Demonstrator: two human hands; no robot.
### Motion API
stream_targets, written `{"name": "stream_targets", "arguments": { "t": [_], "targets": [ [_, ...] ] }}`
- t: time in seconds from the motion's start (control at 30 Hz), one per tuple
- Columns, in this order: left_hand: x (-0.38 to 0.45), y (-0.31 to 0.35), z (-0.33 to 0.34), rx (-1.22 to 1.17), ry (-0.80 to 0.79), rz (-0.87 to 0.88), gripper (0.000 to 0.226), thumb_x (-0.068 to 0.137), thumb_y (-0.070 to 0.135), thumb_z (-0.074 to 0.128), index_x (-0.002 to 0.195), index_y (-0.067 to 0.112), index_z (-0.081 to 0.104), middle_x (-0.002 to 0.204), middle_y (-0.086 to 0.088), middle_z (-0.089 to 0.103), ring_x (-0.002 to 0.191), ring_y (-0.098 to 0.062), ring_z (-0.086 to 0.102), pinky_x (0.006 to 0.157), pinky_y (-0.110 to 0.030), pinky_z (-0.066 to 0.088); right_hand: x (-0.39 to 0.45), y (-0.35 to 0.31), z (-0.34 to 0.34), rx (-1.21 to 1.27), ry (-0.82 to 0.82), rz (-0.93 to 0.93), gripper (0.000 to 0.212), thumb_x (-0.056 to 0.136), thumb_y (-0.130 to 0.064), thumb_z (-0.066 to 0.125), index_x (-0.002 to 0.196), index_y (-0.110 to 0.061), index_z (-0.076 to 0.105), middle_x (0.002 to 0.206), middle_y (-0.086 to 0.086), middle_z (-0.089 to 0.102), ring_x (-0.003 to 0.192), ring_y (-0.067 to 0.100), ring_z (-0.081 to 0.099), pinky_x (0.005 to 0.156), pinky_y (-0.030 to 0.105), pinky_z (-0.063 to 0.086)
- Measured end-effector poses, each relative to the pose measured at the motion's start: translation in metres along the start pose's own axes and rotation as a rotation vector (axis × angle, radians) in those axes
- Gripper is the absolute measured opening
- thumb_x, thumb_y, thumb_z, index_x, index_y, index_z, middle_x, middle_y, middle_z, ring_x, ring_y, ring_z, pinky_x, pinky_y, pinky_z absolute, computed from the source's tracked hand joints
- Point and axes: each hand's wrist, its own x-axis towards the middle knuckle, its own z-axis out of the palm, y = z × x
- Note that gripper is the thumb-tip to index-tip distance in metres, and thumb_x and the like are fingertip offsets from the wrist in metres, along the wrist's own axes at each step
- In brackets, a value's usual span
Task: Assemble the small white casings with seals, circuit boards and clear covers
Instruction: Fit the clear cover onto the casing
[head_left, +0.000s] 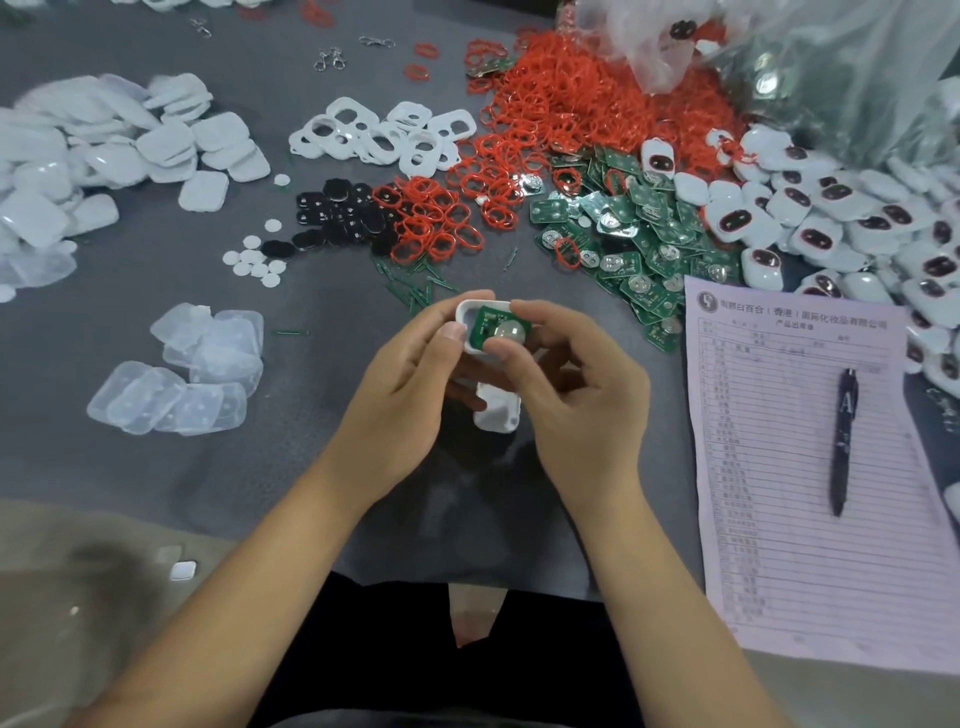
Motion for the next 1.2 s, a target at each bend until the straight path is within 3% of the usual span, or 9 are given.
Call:
{"name": "stream_targets", "arguments": {
  "t": [0.13, 0.33, 0.53, 0.63, 0.9, 1.07, 1.2],
  "targets": [
    [-0.0007, 0.0006, -0.0009, 0.025, -0.015, 0.000, 0.040, 0.108, 0.023, 0.035, 0.139, 0.022, 0.061, 0.117, -0.001, 0.074, 0.095, -0.016, 0.072, 0.073, -0.025, 0.056, 0.0011, 0.0035, 0.0002, -0.060, -0.009, -0.044, 0.023, 0.092, -0.022, 0.078, 0.113, -0.028, 0.074, 0.081, -0.010, 0.062, 0.069, 0.006, 0.057, 0.069, 0.013, 0.041],
    [-0.0015, 0.0013, 0.0001, 0.044, -0.029, -0.011, 0.041, 0.109, 0.019, 0.034, 0.141, 0.015, 0.059, 0.118, -0.004, 0.074, 0.095, -0.020, 0.074, 0.072, -0.026, 0.056, 0.0026, 0.0012, -0.0008, -0.067, -0.009, -0.079, 0.034, 0.093, -0.018, 0.077, 0.117, -0.042, 0.069, 0.080, -0.005, 0.061, 0.068, 0.010, 0.057, 0.065, 0.015, 0.042],
    [-0.0023, 0.0024, -0.0010, 0.034, -0.030, -0.016, 0.040, 0.110, 0.016, 0.033, 0.139, 0.015, 0.061, 0.116, -0.005, 0.075, 0.096, -0.020, 0.074, 0.071, -0.025, 0.056, 0.0018, 0.0041, -0.0003, -0.122, 0.011, -0.087, 0.029, 0.090, -0.014, 0.080, 0.117, -0.023, 0.074, 0.084, 0.003, 0.053, 0.072, 0.004, 0.051, 0.072, 0.011, 0.038],
    [-0.0023, 0.0037, -0.0002, 0.022, -0.040, -0.006, 0.041, 0.109, 0.017, 0.032, 0.136, 0.019, 0.063, 0.111, -0.004, 0.076, 0.092, -0.021, 0.076, 0.071, -0.025, 0.056, 0.0023, 0.0036, -0.0003, -0.122, 0.001, -0.070, 0.027, 0.090, -0.015, 0.079, 0.117, -0.016, 0.077, 0.085, 0.006, 0.053, 0.071, 0.008, 0.052, 0.069, 0.012, 0.037],
    [-0.0022, 0.0049, -0.0001, -0.011, -0.049, -0.003, 0.040, 0.108, 0.019, 0.032, 0.131, 0.023, 0.064, 0.105, -0.006, 0.077, 0.085, -0.022, 0.076, 0.069, -0.025, 0.055, 0.0024, 0.0004, 0.0002, -0.125, -0.006, -0.013, 0.027, 0.090, -0.020, 0.078, 0.115, -0.011, 0.078, 0.084, 0.012, 0.056, 0.068, 0.015, 0.054, 0.066, 0.013, 0.036],
    [-0.0011, 0.0047, -0.0007, 0.004, -0.052, -0.002, 0.039, 0.108, 0.021, 0.032, 0.133, 0.024, 0.063, 0.099, -0.001, 0.076, 0.084, -0.018, 0.074, 0.068, -0.024, 0.055, -0.0017, 0.0037, 0.0043, -0.229, -0.019, 0.003, 0.025, 0.099, -0.024, 0.070, 0.123, -0.023, 0.076, 0.089, 0.001, 0.053, 0.074, 0.011, 0.052, 0.064, 0.026, 0.041],
    [-0.0018, 0.0036, -0.0008, 0.021, -0.061, 0.011, 0.039, 0.112, 0.014, 0.030, 0.137, 0.016, 0.061, 0.104, -0.001, 0.077, 0.081, -0.017, 0.074, 0.068, -0.024, 0.055, -0.0019, 0.0053, 0.0036, -0.219, -0.016, 0.020, 0.033, 0.099, -0.032, 0.068, 0.131, -0.027, 0.070, 0.092, -0.008, 0.048, 0.070, 0.009, 0.052, 0.067, 0.019, 0.041]
  ]
}}
